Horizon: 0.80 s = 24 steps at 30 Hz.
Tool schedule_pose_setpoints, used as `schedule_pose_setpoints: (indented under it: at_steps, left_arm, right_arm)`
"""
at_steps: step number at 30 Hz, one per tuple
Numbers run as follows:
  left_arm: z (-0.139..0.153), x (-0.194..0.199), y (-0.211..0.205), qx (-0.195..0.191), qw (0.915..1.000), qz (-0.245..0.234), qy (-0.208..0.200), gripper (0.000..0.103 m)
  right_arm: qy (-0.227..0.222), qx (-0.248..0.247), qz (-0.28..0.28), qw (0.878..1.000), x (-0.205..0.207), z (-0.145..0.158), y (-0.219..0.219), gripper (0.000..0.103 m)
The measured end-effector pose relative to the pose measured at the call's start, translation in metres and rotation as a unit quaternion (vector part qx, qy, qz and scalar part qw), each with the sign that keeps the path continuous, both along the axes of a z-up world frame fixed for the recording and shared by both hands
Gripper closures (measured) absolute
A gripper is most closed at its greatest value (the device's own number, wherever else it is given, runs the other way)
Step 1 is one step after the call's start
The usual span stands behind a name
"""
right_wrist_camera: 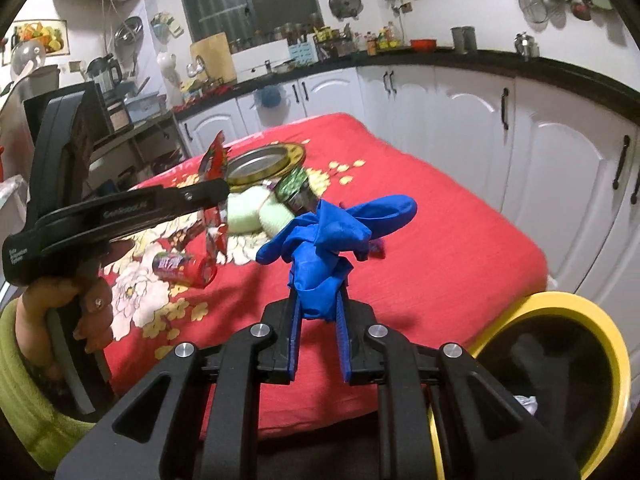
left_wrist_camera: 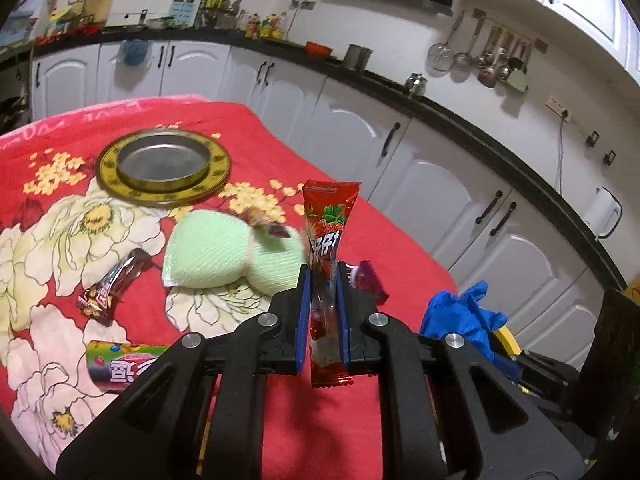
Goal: Collect trash
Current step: 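Carry the red snack stick and blue glove in both tools over the yellow bin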
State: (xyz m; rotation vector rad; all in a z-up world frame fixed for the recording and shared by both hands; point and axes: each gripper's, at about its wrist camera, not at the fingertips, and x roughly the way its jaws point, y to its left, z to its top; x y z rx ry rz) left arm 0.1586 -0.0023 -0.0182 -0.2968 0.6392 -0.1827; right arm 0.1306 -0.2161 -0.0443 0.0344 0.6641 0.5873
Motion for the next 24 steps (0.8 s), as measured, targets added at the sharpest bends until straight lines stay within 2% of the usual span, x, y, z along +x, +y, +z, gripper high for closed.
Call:
schedule_pose_setpoints:
  at_steps: [9,24]
  left_arm:
    - [0.011,-0.01,-0.022,0.008,0.9994,-0.027,-0.019,0.096]
    - [0.011,-0.026,-0.065,0.025,0.9957,-0.085,-0.03,0.096]
  right_arm:
    - [-0.027,0.0,-0.027,0.999,-0.01,0.015,-0.022,0.088]
    - [-0.049,-0.004,-0.079,0.996,-0.027,0.022,-0.066,0.088]
